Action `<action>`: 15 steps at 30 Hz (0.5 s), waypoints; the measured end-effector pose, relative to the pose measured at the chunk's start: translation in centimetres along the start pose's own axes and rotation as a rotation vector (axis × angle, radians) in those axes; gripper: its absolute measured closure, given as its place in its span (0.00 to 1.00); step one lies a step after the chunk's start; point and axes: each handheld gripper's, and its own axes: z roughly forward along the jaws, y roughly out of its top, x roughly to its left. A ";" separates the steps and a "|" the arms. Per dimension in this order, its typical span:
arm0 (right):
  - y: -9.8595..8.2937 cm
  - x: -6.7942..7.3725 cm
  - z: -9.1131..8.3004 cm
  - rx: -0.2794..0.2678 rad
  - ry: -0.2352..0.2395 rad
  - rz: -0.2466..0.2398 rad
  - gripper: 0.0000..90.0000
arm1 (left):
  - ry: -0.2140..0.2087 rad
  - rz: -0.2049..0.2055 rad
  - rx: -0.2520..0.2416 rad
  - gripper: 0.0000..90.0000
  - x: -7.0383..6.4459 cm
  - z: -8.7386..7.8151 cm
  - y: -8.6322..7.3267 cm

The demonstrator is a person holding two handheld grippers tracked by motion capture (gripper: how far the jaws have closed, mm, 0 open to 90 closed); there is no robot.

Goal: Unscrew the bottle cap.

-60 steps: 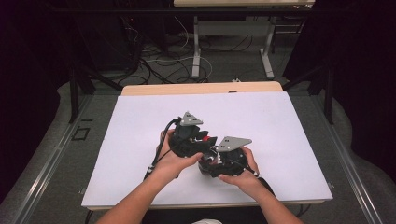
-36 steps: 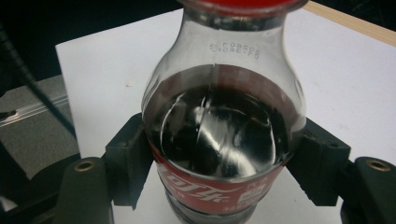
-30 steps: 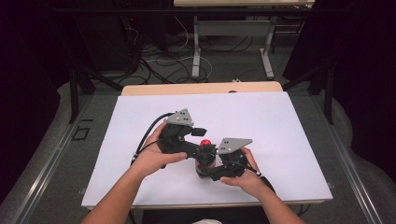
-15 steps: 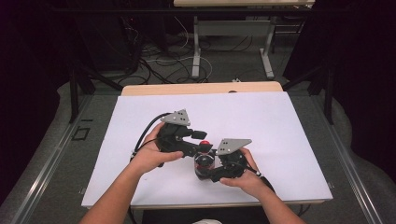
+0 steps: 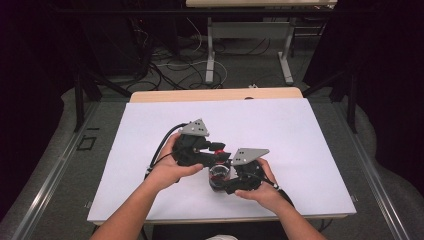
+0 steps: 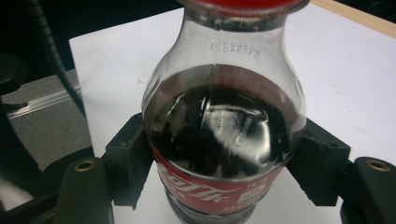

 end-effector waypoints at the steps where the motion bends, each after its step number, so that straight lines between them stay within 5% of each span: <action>1: 0.0 0.1 0.1 -0.009 -0.022 0.003 0.33 | 0.034 -0.019 -0.012 0.69 -0.3 0.2 0.0; 10: 0.0 0.3 0.2 -0.010 -0.071 0.005 0.33 | 0.269 -0.199 0.009 0.69 -2.6 0.7 0.8; 15: 0.0 0.2 0.2 0.006 -0.079 0.014 0.33 | 0.292 -0.247 -0.002 0.69 -2.9 1.2 0.9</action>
